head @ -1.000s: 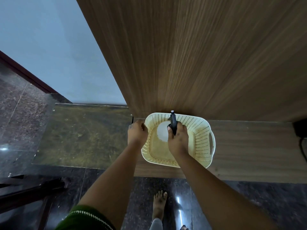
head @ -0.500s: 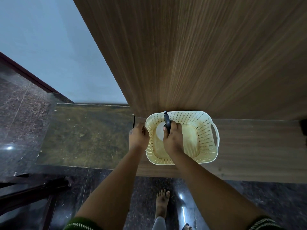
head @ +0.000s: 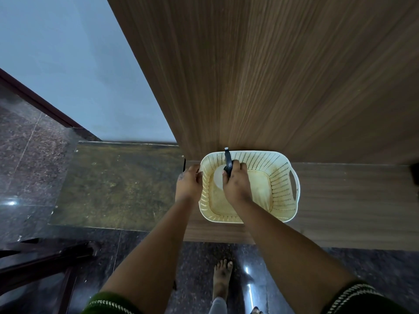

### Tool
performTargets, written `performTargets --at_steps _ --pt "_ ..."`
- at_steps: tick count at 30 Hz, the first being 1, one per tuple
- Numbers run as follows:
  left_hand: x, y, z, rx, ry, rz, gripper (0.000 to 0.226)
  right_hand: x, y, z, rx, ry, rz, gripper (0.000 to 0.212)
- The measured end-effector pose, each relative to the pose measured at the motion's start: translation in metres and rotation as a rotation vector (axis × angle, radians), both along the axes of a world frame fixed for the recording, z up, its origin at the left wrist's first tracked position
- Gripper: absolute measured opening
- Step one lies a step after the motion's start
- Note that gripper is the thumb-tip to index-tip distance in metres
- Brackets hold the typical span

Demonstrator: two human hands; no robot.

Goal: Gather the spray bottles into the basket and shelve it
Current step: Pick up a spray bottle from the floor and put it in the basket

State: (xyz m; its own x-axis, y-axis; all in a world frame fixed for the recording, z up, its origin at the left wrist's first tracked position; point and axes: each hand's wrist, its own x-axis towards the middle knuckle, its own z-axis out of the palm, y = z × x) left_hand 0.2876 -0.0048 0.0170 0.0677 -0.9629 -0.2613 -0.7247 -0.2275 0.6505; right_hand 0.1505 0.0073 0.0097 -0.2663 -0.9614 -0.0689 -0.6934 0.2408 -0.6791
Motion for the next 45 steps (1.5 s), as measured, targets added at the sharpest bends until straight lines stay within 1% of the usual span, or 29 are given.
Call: performTargets --at_steps 7,12,20,27,30,32,37,41,45 --pt "-0.002 0.002 0.001 0.028 -0.073 -0.066 0.036 0.000 -0.003 0.000 0.029 0.010 -0.030 0.024" --pt "-0.002 0.002 -0.002 0.031 -0.060 -0.065 0.038 0.009 -0.006 0.000 0.018 -0.023 -0.043 0.024" --pt "0.002 0.002 -0.003 0.046 -0.047 -0.079 0.036 0.015 -0.004 0.000 0.016 -0.071 -0.040 0.024" --pt "-0.001 0.007 0.006 0.047 -0.057 -0.098 0.044 0.013 0.002 0.003 0.060 -0.129 -0.004 0.044" --pt "0.000 0.012 0.010 -0.015 -0.114 -0.092 0.050 0.011 0.004 0.006 0.080 -0.139 0.000 0.050" --pt "-0.002 0.017 0.017 -0.054 -0.162 -0.083 0.054 0.008 0.008 0.009 0.074 -0.138 0.006 0.051" --pt "-0.009 0.028 0.029 -0.113 -0.273 -0.147 0.062 -0.003 0.022 0.017 0.084 -0.085 -0.018 0.057" --pt "-0.016 0.039 0.038 -0.092 -0.309 -0.173 0.064 -0.013 0.035 0.027 0.101 -0.071 -0.035 0.057" --pt "-0.024 0.051 0.051 -0.098 -0.301 -0.182 0.063 -0.023 0.050 0.041 0.107 -0.047 -0.050 0.057"
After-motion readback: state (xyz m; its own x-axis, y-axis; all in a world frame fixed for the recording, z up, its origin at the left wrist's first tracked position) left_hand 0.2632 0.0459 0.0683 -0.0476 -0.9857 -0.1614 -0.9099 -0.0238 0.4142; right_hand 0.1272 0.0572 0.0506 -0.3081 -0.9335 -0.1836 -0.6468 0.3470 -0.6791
